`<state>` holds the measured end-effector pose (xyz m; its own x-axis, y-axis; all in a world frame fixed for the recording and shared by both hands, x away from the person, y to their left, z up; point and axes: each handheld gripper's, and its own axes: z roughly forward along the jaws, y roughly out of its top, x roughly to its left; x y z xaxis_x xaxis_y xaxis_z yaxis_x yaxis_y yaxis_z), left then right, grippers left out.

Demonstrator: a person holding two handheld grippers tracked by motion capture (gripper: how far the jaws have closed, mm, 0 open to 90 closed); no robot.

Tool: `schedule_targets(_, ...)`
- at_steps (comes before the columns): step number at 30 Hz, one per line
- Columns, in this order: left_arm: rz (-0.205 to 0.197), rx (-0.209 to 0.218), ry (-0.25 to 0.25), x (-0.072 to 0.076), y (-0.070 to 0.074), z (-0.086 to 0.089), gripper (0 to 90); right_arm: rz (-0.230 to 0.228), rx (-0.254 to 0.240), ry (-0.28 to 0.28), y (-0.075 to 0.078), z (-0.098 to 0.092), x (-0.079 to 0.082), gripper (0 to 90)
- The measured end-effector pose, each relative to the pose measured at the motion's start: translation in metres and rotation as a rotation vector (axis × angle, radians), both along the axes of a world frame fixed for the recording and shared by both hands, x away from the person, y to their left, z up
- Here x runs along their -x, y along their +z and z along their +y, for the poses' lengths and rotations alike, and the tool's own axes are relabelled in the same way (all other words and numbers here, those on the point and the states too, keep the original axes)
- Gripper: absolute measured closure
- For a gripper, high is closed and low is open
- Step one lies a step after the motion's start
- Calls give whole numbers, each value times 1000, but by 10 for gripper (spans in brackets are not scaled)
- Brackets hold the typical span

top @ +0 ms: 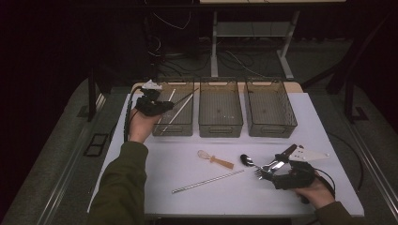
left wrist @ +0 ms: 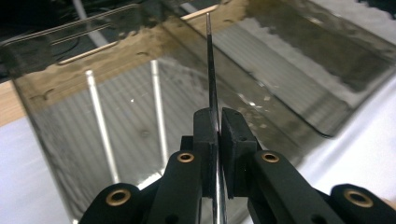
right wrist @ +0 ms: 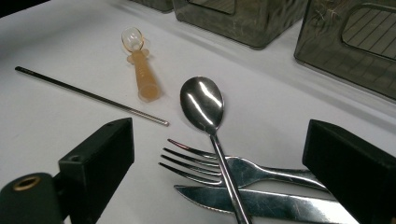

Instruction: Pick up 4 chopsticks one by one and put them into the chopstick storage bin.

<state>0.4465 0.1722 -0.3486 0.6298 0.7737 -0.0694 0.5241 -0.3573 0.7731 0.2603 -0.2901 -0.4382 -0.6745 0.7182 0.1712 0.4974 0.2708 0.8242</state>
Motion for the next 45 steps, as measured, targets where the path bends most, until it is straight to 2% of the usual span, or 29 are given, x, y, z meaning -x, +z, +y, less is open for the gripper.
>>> schedule_targets(6,39,-12,76,-19,-6,3,849,-1,-5,-3,0,-1,0,92)
schedule_targets(8,50,-38,94,-26,-8,4,849,-1,-6,-4,0,-1,0,92)
schedule_targets(11,66,-51,132,-35,-9,4,849,0,-10,-5,1,-1,0,93)
schedule_targets(16,94,-66,164,-46,-11,3,849,-2,-20,-1,2,-2,1,92)
schedule_targets(21,124,-92,193,-53,-20,-3,849,-7,-25,4,3,-1,2,93)
schedule_targets(30,144,-123,179,-59,-32,-17,849,-10,-25,9,3,-1,1,92)
schedule_targets(35,156,-130,187,-61,-37,-19,848,-10,-25,9,3,-1,1,92)
schedule_targets(38,140,-137,197,-61,-38,-19,839,-13,-25,9,3,-1,1,92)
schedule_targets(39,131,-129,194,-61,-38,-18,809,-11,-25,6,3,-1,2,92)
schedule_targets(40,127,-124,198,-61,-37,-19,729,-11,-25,6,3,-1,2,92)
schedule_targets(45,93,-101,143,-55,-28,-18,614,-11,-25,7,2,-2,1,92)
